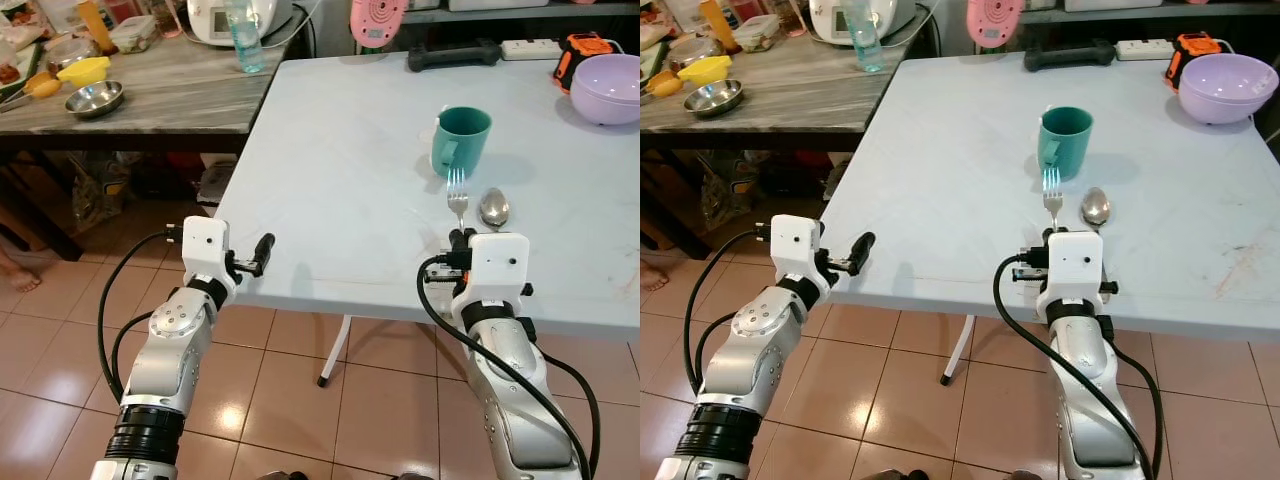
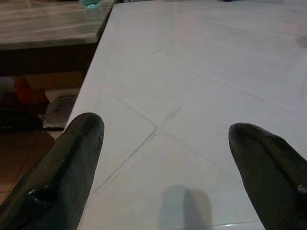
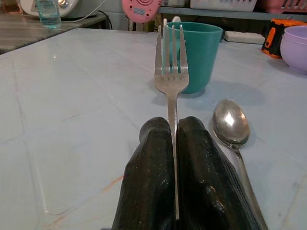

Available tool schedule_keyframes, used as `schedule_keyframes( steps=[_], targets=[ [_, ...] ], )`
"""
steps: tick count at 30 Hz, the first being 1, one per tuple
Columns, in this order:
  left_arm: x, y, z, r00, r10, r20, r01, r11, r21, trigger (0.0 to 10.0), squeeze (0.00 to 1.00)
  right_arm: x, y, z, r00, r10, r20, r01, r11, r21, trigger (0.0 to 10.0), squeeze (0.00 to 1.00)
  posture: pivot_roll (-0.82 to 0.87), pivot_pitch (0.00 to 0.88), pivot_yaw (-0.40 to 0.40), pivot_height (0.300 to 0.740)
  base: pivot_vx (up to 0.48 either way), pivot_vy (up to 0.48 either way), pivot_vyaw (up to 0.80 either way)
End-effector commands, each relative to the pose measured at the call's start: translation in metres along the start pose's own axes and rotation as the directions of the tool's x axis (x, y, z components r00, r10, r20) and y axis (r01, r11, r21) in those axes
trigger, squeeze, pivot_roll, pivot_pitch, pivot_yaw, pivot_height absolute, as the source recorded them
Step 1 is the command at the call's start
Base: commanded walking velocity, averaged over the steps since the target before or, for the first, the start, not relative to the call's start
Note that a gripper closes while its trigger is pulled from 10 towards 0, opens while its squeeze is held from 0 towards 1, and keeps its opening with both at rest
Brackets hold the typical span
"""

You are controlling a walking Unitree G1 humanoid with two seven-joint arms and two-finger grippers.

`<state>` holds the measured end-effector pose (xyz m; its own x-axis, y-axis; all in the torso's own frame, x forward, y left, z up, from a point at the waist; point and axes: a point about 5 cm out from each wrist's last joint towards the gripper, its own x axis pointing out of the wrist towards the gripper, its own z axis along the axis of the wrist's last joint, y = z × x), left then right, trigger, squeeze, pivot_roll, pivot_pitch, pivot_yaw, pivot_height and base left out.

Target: Setting the table

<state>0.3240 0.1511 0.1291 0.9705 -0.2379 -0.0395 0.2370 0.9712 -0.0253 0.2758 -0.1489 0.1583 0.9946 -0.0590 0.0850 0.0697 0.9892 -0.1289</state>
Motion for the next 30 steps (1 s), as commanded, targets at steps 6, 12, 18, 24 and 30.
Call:
schedule_keyframes(
  steps=[6,12,18,24,30],
  targets=[
    [0.0,0.002,-0.005,1.0,0.004,-0.015,-0.004,1.0,0.013,10.0,0.0,-0.003,0.001,0.005,1.0,-0.002,0.019,0.002,1.0,0.003,10.0,0.0,-0.19,0.076,0.132,0.74,0.0,0.381,0.0],
    [0.001,0.001,-0.005,1.0,-0.002,-0.009,0.002,1.0,0.015,10.0,0.0,-0.003,-0.003,0.005,0.999,-0.019,0.026,0.019,1.0,-0.01,10.0,0.0,-0.19,0.071,0.127,0.74,0.0,0.475,0.0],
    [0.004,-0.002,-0.005,1.0,-0.002,0.001,0.002,1.0,0.013,10.0,0.0,-0.001,-0.009,0.006,0.999,-0.035,0.037,0.036,0.999,-0.028,10.0,0.0,-0.2,0.058,0.118,0.74,0.0,0.48,0.0],
    [0.006,-0.004,-0.005,1.0,-0.002,0.015,0.002,1.0,0.018,10.0,0.0,0.0,-0.012,0.008,0.997,-0.052,0.051,0.054,0.998,-0.04,10.0,0.0,-0.19,0.049,0.118,0.74,0.0,0.48,0.0],
    [0.009,-0.008,-0.005,1.0,-0.009,0.017,0.009,1.0,0.008,10.0,0.0,0.0,-0.013,0.009,0.996,-0.069,0.06,0.072,0.997,-0.042,10.0,0.0,-0.19,0.045,0.121,0.74,0.0,0.48,0.0]
  ],
)
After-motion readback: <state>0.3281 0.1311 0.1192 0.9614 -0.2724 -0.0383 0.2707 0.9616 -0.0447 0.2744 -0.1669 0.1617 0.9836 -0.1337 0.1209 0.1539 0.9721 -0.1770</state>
